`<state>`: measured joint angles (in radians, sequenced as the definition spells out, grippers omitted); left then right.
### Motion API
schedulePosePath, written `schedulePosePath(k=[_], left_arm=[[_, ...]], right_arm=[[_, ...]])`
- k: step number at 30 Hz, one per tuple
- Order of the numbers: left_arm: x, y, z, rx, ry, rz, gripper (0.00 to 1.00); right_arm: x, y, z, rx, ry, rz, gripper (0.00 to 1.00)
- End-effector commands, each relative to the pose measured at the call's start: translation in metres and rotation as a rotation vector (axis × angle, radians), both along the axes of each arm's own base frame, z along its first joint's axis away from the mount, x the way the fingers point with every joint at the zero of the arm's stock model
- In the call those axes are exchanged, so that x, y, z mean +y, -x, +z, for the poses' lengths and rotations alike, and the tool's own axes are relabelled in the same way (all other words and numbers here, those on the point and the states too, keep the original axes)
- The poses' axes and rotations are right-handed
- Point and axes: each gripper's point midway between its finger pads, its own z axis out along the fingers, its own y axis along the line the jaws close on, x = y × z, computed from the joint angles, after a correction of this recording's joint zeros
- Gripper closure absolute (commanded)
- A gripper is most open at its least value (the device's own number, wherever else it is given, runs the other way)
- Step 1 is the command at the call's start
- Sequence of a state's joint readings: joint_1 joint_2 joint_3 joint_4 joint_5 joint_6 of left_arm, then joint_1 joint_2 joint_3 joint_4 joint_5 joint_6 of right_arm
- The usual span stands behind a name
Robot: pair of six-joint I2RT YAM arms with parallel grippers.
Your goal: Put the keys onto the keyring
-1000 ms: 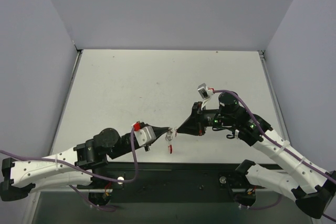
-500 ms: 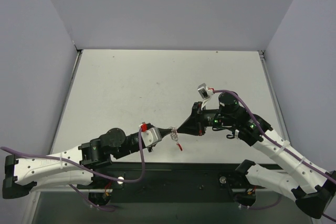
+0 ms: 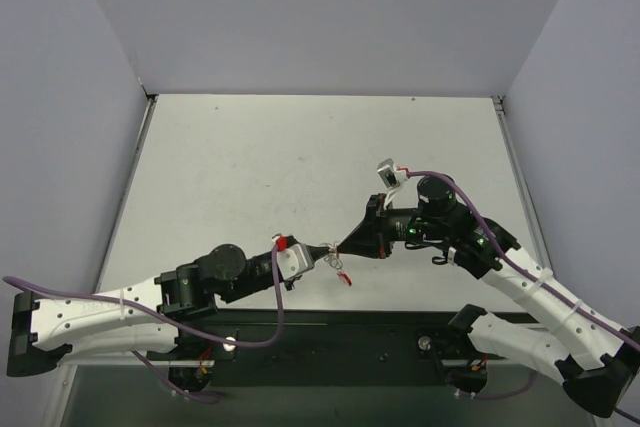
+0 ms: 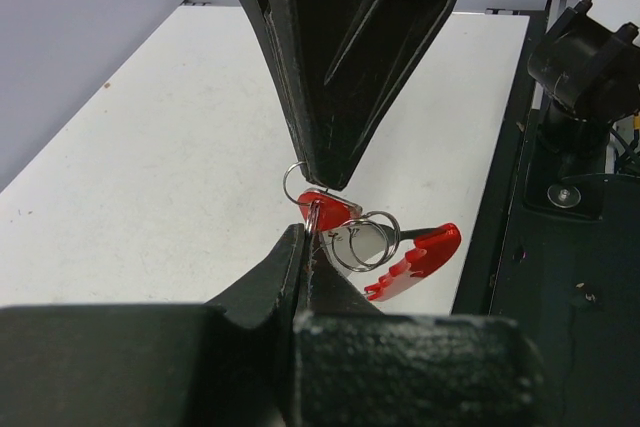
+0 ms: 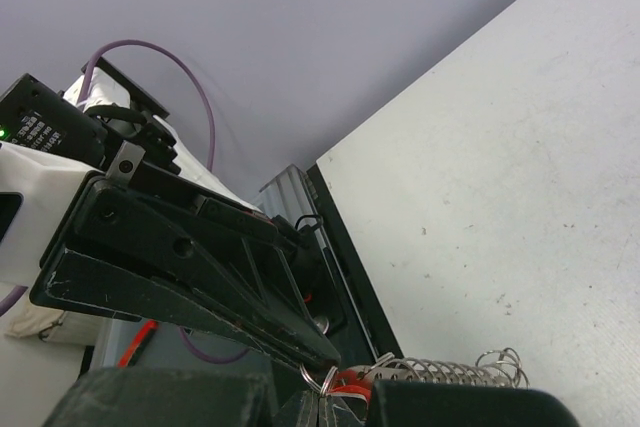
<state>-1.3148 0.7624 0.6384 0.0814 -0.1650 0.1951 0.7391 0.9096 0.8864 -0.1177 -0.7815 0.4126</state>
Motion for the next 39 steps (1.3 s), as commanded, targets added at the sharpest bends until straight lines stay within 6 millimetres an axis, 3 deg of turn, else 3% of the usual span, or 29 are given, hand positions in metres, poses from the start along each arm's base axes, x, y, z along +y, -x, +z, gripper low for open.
schedulePosePath(k=[1,18,27,39], left_arm=[[-0.001,-0.004,0.041,-0.029,0.116,0.027,1.00],[-0.007,-0.008,0.040,-0.031,0.116,0.053,1.00],[-0.004,0.008,0.050,-0.064,0.162,-0.035,1.00],[0.005,0.017,0.056,-0.067,0.169,-0.076,1.00]], right_arm=[[0.001,0.001,0.016,-0.037,-0.051,0.010,1.00],[0.004,0.006,0.019,-0.036,-0.078,0.045,1.00],[0.004,0.020,0.014,-0.082,-0.098,0.160,1.00],[0.007,0.026,0.024,-0.167,-0.146,0.255,1.00]])
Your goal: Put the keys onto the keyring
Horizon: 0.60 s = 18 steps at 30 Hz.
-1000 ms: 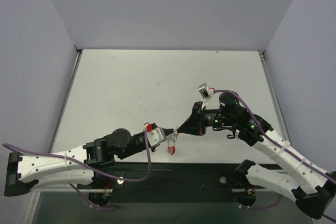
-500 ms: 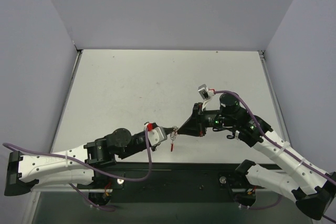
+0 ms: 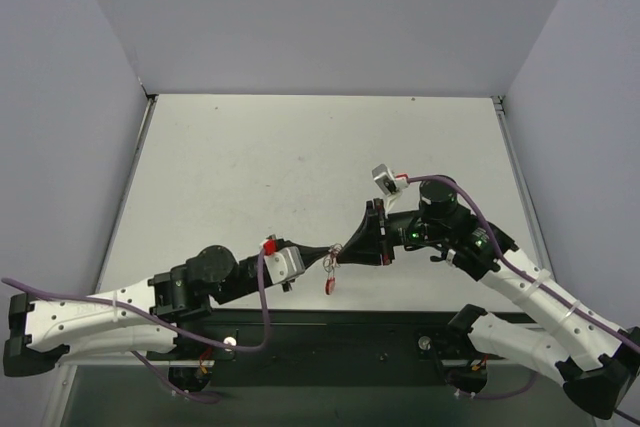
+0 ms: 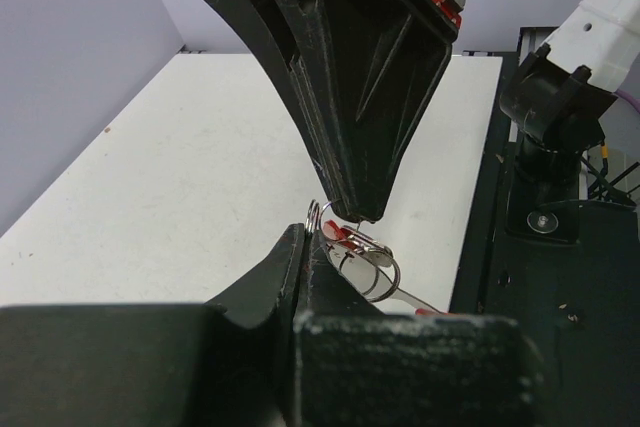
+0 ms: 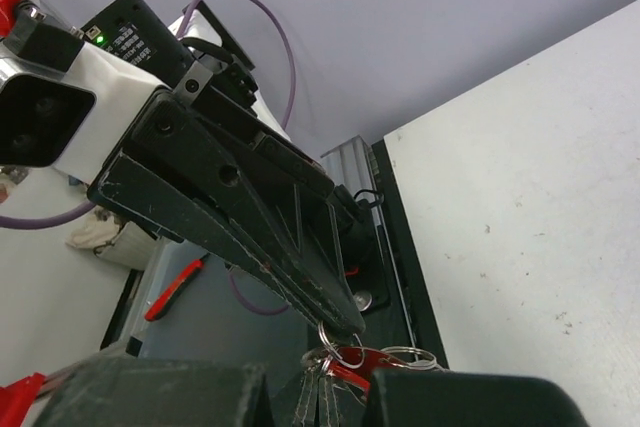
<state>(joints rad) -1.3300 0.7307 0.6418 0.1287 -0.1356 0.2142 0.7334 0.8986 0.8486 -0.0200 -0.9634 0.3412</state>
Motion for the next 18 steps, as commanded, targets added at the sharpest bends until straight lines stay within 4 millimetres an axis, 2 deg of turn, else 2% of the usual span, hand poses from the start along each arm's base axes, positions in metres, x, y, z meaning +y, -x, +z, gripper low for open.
schedulePosePath(k=[1,8,13,14,16,17,18], left_arm=[[0.007,0.008,0.033,-0.030,0.097,-0.031,1.00],[0.024,0.019,0.043,-0.055,0.145,-0.069,1.00],[0.019,0.041,0.043,-0.093,0.108,-0.202,1.00],[0.016,0.043,0.033,-0.081,0.061,-0.221,1.00],[0.013,0.045,0.037,-0.082,0.037,-0.237,1.00],[0.010,0.045,0.026,-0.064,-0.010,-0.240,1.00],[0.009,0.043,0.025,-0.062,-0.019,-0.236,1.00]], right_arm=[[0.003,0.003,0.015,-0.085,-0.065,0.069,1.00],[-0.002,0.007,0.022,-0.101,-0.089,0.112,1.00],[-0.004,0.018,0.032,-0.119,-0.121,0.200,1.00],[-0.003,0.019,0.034,-0.122,-0.125,0.217,1.00],[-0.004,0.023,0.040,-0.129,-0.139,0.251,1.00],[-0.004,0.024,0.040,-0.127,-0.141,0.264,1.00],[-0.004,0.025,0.042,-0.124,-0.144,0.273,1.00]])
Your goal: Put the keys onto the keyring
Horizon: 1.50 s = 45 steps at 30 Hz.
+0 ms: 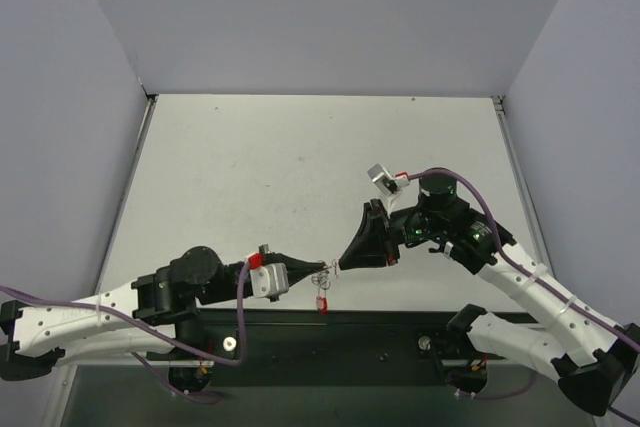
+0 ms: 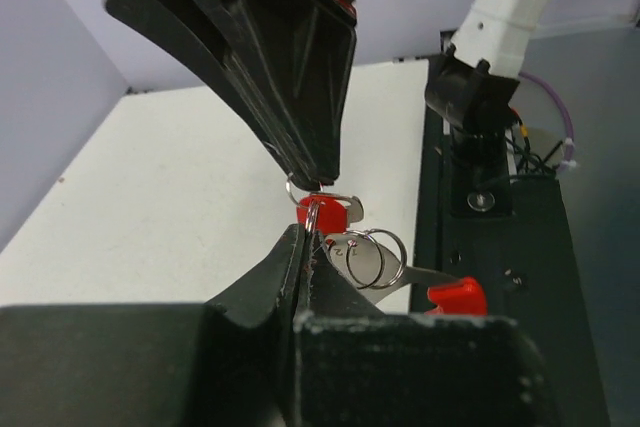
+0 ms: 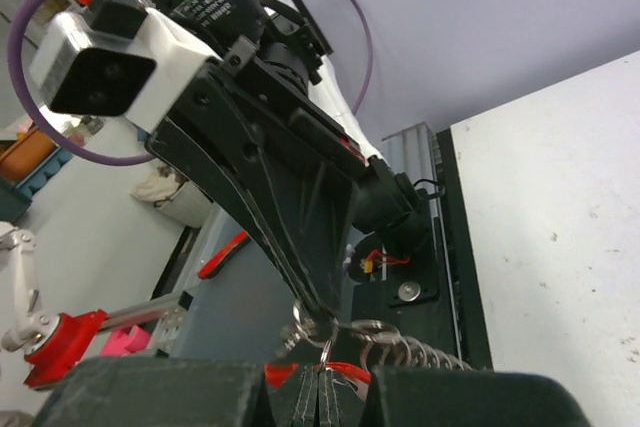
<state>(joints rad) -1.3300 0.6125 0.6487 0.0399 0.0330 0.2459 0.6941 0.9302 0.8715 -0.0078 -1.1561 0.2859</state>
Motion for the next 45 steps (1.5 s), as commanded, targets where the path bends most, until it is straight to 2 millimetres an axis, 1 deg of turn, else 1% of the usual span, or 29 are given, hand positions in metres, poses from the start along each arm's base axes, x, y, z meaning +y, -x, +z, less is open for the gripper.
schedulePosePath(k=[1,4,6,9,15,20,23,26,31,38,45], left_arm=[[-0.008,0.010,0.008,-0.014,-0.050,-0.065,1.00],[-0.008,0.007,0.009,-0.016,-0.034,-0.050,1.00],[-0.008,0.006,0.016,-0.027,0.002,-0.045,1.00],[-0.007,0.005,0.018,-0.031,0.007,-0.040,1.00],[-0.004,0.010,0.020,-0.040,0.004,-0.065,1.00],[0.003,0.017,0.033,-0.054,0.050,-0.089,1.00],[0.005,0.017,0.038,-0.054,0.068,-0.086,1.00],[0.003,0.014,0.040,-0.046,0.071,-0.072,1.00],[-0.003,0.010,0.035,-0.039,0.049,-0.060,1.00],[-0.002,0.007,0.042,-0.044,0.081,-0.041,1.00],[-0.001,0.004,0.043,-0.040,0.086,-0.022,1.00]], right_arm=[[-0.001,0.013,0.034,-0.101,-0.107,0.133,1.00],[0.000,0.015,0.034,-0.083,-0.104,0.151,1.00],[0.000,0.016,0.031,-0.073,-0.100,0.155,1.00],[-0.001,0.017,0.029,-0.067,-0.096,0.152,1.00],[-0.001,0.015,0.028,-0.061,-0.091,0.144,1.00],[0.001,0.012,0.027,-0.056,-0.086,0.139,1.00],[0.002,0.011,0.025,-0.046,-0.080,0.133,1.00],[0.003,0.008,0.024,-0.040,-0.073,0.117,1.00],[0.005,0.005,0.021,-0.023,-0.062,0.099,1.00],[0.006,0.005,0.020,-0.008,-0.054,0.095,1.00],[0.007,0.005,0.018,0.001,-0.048,0.090,1.00]])
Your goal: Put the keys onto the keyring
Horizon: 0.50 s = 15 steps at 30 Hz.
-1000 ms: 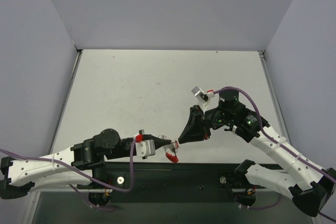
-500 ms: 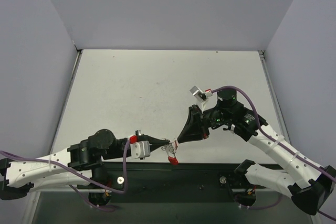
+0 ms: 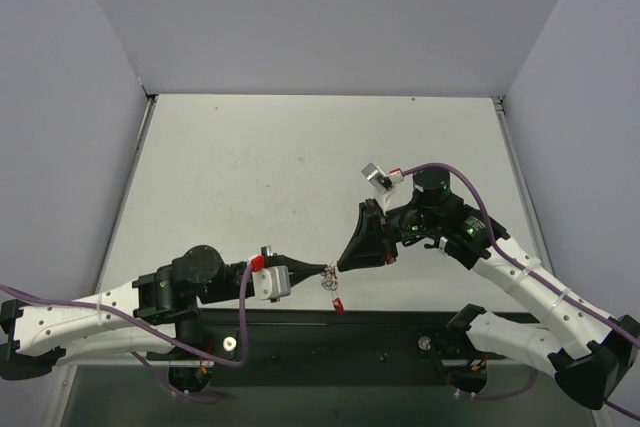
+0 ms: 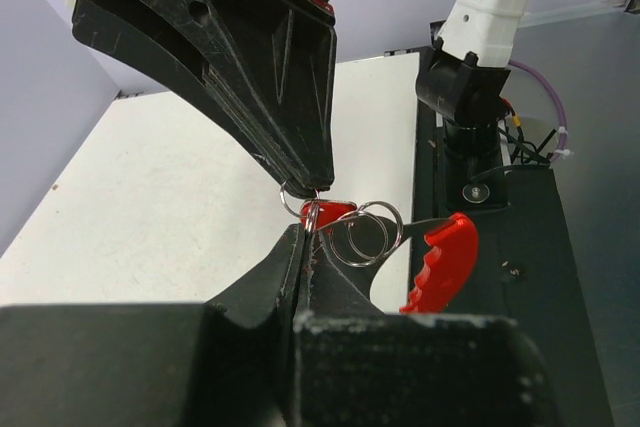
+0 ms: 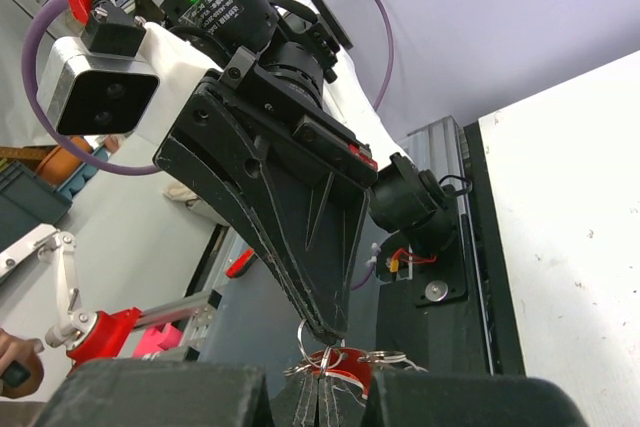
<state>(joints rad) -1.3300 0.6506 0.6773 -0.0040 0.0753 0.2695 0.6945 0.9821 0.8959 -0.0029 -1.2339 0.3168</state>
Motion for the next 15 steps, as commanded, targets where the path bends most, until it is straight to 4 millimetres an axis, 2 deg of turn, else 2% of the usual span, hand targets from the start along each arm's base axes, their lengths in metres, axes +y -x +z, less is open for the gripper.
schedulePosePath(k=[1,15], left_arm=[[0.005,-0.002,0.051,-0.025,0.145,0.024,1.00],[0.004,-0.021,0.040,-0.015,0.108,0.130,1.00]], right_arm=[[0.003,-0.001,0.016,-0.061,-0.056,0.018,1.00],[0.004,-0.002,0.022,-0.047,-0.054,-0.012,1.00]])
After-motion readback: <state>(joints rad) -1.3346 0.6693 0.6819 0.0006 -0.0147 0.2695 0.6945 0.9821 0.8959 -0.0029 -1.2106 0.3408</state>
